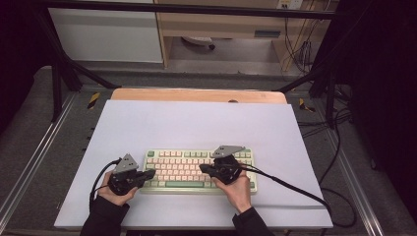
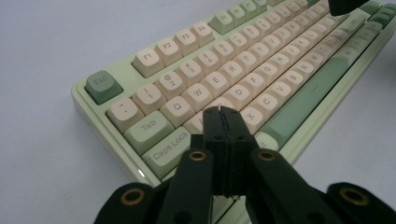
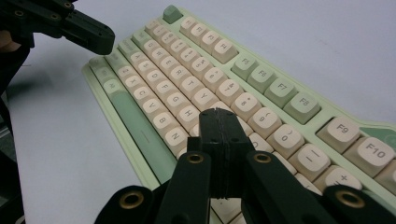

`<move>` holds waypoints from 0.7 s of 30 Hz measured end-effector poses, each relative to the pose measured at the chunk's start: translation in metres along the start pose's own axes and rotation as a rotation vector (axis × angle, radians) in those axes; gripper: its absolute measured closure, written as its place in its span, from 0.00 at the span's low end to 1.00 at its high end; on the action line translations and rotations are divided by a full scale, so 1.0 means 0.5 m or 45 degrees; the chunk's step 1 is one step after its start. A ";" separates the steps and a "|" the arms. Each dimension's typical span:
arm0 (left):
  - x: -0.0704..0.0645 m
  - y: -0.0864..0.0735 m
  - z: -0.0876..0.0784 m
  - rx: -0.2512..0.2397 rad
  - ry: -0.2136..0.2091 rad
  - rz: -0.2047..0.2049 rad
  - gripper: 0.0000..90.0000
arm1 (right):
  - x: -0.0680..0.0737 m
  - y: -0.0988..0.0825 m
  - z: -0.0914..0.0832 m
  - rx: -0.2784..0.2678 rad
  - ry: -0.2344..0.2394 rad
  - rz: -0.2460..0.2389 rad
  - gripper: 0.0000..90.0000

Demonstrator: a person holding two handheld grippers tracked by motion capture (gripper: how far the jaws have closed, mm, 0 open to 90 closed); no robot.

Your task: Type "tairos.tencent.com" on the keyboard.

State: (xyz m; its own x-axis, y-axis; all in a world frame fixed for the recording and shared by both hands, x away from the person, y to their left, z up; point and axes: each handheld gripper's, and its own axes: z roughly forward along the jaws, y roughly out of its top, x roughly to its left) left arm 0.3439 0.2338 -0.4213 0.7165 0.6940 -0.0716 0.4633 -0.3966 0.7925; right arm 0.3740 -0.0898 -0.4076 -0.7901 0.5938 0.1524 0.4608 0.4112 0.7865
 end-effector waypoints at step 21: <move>0.000 0.000 -0.001 -0.002 0.001 0.003 0.99 | 0.018 -0.020 0.038 0.048 0.049 0.008 1.00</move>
State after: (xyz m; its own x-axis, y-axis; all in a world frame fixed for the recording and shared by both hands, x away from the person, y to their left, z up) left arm 0.3438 0.2338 -0.4209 0.7169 0.6937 -0.0690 0.4608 -0.3972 0.7936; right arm 0.3699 -0.0753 -0.4257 -0.8018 0.5695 0.1808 0.4801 0.4338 0.7625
